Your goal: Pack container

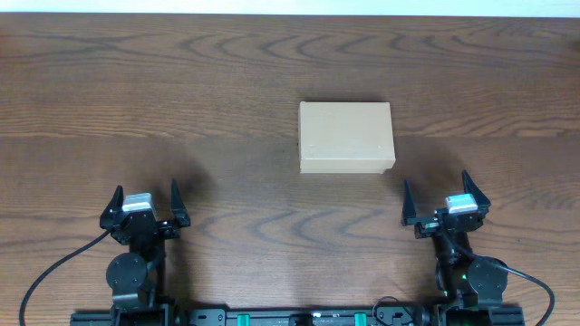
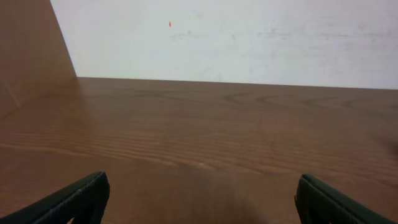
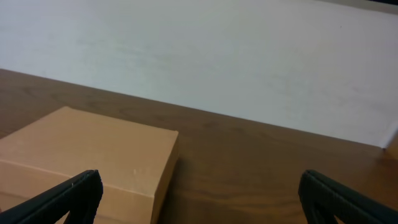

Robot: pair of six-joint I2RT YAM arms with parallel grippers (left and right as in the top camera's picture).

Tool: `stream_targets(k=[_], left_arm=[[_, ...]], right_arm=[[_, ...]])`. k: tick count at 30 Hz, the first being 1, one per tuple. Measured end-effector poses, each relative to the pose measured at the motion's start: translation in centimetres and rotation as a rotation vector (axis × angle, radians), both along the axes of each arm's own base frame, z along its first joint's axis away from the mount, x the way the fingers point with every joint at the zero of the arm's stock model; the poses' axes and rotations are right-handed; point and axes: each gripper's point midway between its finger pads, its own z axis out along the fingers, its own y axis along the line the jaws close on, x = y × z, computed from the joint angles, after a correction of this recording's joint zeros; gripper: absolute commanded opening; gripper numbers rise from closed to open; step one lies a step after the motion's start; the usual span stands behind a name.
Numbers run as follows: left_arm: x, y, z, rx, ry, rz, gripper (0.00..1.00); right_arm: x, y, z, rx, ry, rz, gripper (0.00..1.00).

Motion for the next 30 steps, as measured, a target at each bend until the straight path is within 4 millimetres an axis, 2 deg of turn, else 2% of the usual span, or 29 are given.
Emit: stream_targets(k=[9,15,19,30], left_arm=[[0.0,0.0,0.0,0.000,0.000,0.000,0.95],[0.0,0.0,0.0,0.000,0.000,0.000,0.95],[0.0,0.0,0.0,0.000,0.000,0.000,0.95],[0.0,0.0,0.0,0.000,0.000,0.000,0.95]], right_arm=[[0.4,-0.3,-1.9,0.000,0.028,-0.015,0.99],[0.4,-0.6,-2.3,0.000,0.040,-0.034,0.99],[0.4,-0.8,-3.2,0.000,0.079,-0.044,0.99],[0.4,-1.1,-3.3,0.004,0.083,-0.063,0.99]])
